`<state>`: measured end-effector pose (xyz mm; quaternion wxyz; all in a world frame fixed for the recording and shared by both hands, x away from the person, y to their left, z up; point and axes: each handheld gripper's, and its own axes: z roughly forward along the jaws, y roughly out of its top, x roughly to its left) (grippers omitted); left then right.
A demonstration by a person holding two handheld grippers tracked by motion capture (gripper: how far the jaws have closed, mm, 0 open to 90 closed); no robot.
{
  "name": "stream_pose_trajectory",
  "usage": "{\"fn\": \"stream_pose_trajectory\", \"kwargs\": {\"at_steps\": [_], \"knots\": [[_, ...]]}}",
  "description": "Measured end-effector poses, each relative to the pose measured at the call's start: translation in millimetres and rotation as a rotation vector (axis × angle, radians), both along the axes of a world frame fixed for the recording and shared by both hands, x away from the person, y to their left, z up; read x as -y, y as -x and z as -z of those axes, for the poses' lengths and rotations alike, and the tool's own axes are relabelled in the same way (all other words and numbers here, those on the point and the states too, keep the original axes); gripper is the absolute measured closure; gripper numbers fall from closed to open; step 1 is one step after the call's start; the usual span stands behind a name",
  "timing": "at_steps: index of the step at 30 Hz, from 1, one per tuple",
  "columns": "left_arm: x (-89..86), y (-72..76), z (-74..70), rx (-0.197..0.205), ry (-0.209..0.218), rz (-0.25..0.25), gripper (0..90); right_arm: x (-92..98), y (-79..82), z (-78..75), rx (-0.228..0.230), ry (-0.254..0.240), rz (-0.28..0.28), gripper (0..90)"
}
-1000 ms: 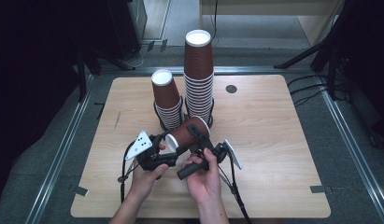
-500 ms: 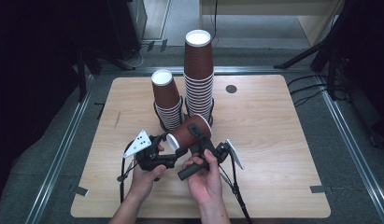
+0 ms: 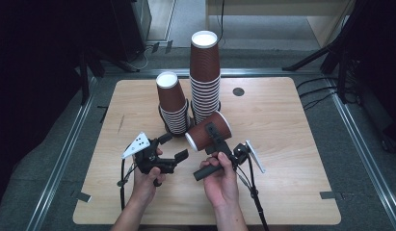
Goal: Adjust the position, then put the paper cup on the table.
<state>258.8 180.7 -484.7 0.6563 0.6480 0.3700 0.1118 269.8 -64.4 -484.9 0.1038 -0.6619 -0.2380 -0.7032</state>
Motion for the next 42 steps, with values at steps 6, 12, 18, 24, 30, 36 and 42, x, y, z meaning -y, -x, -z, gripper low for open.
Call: {"fn": "stream_pose_trajectory", "kwargs": {"at_steps": [6, 12, 18, 24, 30, 36, 42], "knots": [[-4.4, -0.2, -0.2, 0.002, -0.017, -0.013, 0.3, 14.8, -3.3, -3.0, 0.065, 0.156, 0.061, 15.0], [-7.3, -0.8, 1.0, -0.005, -0.033, -0.028, 0.3, 28.0, -6.2, -7.3, 0.124, 0.308, 0.097, 15.0], [-13.4, -0.3, 1.2, -0.007, -0.037, -0.043, 0.3, 37.6, -8.2, -8.7, 0.178, 0.449, 0.113, 14.9], [-19.3, -0.5, 1.2, -0.008, -0.037, -0.055, 0.3, 43.8, -10.6, -7.7, 0.224, 0.592, 0.125, 14.8], [-24.5, -1.3, 2.8, -0.016, -0.044, -0.076, 0.3, 50.5, -13.2, -10.0, 0.267, 0.690, 0.147, 14.6], [-30.2, -1.4, 5.3, -0.023, -0.055, -0.100, 0.3, 54.8, -19.4, -10.0, 0.293, 0.808, 0.163, 14.6], [-37.8, -0.5, 8.8, -0.029, -0.083, -0.133, 0.3, 56.9, -24.3, -9.1, 0.322, 0.930, 0.183, 14.5]]}}
